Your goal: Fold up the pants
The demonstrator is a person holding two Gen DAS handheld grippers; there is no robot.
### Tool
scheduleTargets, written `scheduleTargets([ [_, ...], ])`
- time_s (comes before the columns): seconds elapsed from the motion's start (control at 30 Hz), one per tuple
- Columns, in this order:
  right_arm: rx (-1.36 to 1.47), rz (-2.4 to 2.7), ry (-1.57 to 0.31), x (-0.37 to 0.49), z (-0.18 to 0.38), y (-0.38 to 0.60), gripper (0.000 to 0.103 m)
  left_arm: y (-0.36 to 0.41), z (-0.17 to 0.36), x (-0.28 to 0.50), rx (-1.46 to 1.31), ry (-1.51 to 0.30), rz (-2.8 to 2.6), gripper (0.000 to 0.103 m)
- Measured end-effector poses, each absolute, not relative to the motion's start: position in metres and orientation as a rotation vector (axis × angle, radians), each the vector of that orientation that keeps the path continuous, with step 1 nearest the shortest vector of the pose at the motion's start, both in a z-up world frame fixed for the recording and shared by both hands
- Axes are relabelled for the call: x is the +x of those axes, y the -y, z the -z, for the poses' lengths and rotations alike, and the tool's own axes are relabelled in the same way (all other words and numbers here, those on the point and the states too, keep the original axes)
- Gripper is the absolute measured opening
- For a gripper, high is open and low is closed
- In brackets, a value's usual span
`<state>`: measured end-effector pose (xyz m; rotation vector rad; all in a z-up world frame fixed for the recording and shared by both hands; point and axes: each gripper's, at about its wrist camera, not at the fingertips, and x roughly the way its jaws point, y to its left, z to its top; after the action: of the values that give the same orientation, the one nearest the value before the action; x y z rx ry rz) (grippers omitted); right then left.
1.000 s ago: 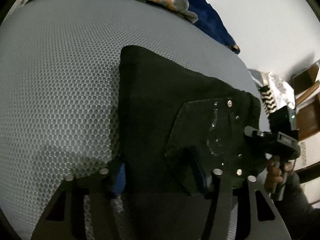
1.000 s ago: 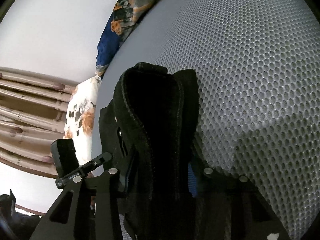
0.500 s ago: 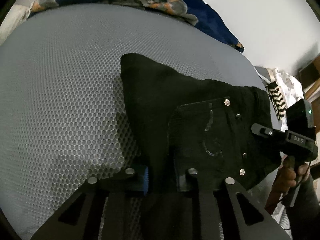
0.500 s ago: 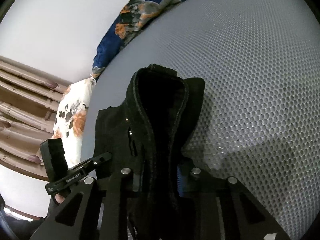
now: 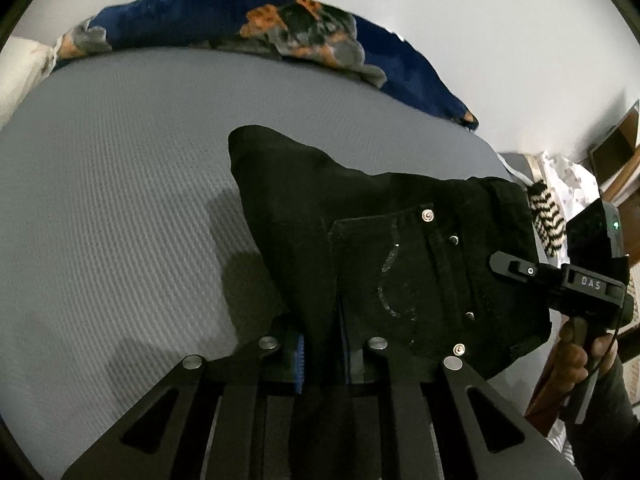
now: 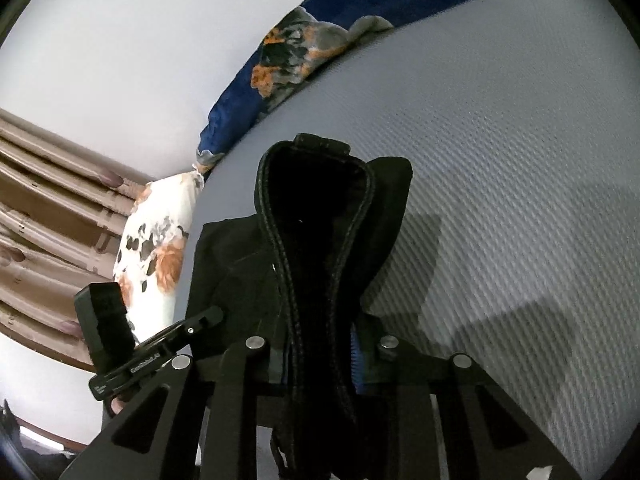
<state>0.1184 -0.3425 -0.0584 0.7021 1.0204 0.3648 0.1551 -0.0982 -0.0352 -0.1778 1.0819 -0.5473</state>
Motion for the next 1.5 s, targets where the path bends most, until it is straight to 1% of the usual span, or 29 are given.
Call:
scheduleTargets([
  [0.33, 0.679, -0.379, -1.023, 0.197, 0.056, 0.329, 0.021, 0.084, 0.023, 0.224, -0.140, -1.037, 0.486, 0.013],
  [0.6, 0.648, -0.345, -1.037, 0.231, 0.068, 0.317, 0.021, 0.070, 0.039, 0.260, -0.145, -1.055, 0.448, 0.013],
  [0.67, 0.611, -0.304, -1.055, 0.234, 0.073, 0.316, 0.023, 0.069, 0.047, 0.263, -0.140, -1.070, 0.440, 0.014],
  [0.7, 0.583, -0.270, -1.068, 0.235, 0.077, 0.315, 0.028, 0.068, 0.052, 0.263, -0.133, -1.077, 0.431, 0.014],
  [0.73, 0.538, -0.232, -1.079, 0.234, 0.080, 0.314, 0.036, 0.068, 0.056, 0.262, -0.122, -1.079, 0.423, 0.017],
  [0.8, 0.471, -0.181, -1.094, 0.232, 0.085, 0.311, 0.046, 0.069, 0.064, 0.259, -0.095, -1.078, 0.392, 0.023],
  [0.83, 0.441, -0.161, -1.094, 0.229, 0.087, 0.309, 0.051, 0.070, 0.066, 0.257, -0.084, -1.075, 0.375, 0.029],
  [0.87, 0.417, -0.146, -1.090, 0.227, 0.088, 0.308, 0.052, 0.070, 0.068, 0.255, -0.068, -1.069, 0.347, 0.036],
  [0.9, 0.391, -0.127, -1.085, 0.224, 0.087, 0.308, 0.058, 0.071, 0.069, 0.253, -0.057, -1.066, 0.330, 0.037],
  [0.93, 0.370, -0.111, -1.083, 0.220, 0.086, 0.307, 0.061, 0.071, 0.070, 0.252, -0.050, -1.065, 0.321, 0.039],
  [1.03, 0.348, -0.081, -1.084, 0.209, 0.085, 0.310, 0.065, 0.070, 0.070, 0.245, -0.028, -1.061, 0.291, 0.048],
  [1.3, 0.254, -0.034, -0.994, 0.164, 0.049, 0.301, 0.066, 0.055, 0.054, 0.210, 0.009, -1.020, 0.186, 0.052],
  [1.4, 0.221, -0.033, -0.951, 0.144, 0.037, 0.289, 0.068, 0.049, 0.042, 0.186, 0.027, -0.982, 0.143, 0.054],
  [1.5, 0.206, -0.040, -0.915, 0.124, 0.029, 0.275, 0.074, 0.045, 0.030, 0.163, 0.046, -0.943, 0.114, 0.056],
])
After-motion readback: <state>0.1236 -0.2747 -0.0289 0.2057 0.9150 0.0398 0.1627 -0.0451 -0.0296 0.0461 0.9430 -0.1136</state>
